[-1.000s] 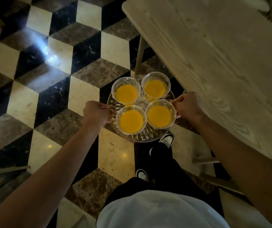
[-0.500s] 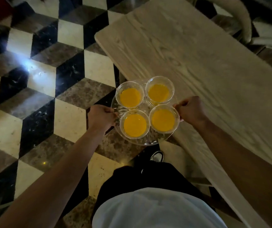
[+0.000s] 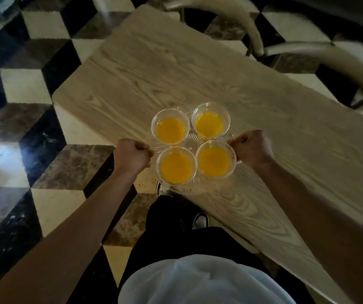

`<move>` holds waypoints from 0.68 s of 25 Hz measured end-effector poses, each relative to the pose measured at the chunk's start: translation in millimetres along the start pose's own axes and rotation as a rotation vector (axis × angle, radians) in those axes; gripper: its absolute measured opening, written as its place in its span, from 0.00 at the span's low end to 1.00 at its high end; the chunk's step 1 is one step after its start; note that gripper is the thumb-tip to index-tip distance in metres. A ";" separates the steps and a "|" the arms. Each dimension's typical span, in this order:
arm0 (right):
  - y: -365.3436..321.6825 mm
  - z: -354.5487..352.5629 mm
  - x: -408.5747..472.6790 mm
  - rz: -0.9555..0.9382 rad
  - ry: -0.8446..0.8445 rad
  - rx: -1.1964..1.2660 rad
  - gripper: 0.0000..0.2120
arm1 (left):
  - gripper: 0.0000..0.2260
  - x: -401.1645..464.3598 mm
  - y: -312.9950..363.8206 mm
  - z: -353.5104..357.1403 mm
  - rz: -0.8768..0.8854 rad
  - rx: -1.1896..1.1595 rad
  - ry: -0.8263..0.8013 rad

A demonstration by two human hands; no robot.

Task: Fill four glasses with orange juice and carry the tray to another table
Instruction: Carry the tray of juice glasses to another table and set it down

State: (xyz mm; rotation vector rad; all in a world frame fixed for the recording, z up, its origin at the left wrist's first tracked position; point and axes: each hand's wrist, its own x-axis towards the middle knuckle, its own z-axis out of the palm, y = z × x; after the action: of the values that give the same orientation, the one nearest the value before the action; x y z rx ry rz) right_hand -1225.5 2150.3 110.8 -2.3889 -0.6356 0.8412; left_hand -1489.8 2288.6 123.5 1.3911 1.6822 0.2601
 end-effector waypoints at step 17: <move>8.1 26.0 28.1 0.425 0.300 0.252 0.05 | 0.11 151.3 118.4 65.6 0.346 0.320 -0.389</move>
State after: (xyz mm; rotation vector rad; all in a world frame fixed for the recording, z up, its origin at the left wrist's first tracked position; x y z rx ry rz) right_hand -1221.4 2168.7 76.5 -2.3770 0.0972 0.6576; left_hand -1354.4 2435.7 88.3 1.8370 1.1921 -0.0922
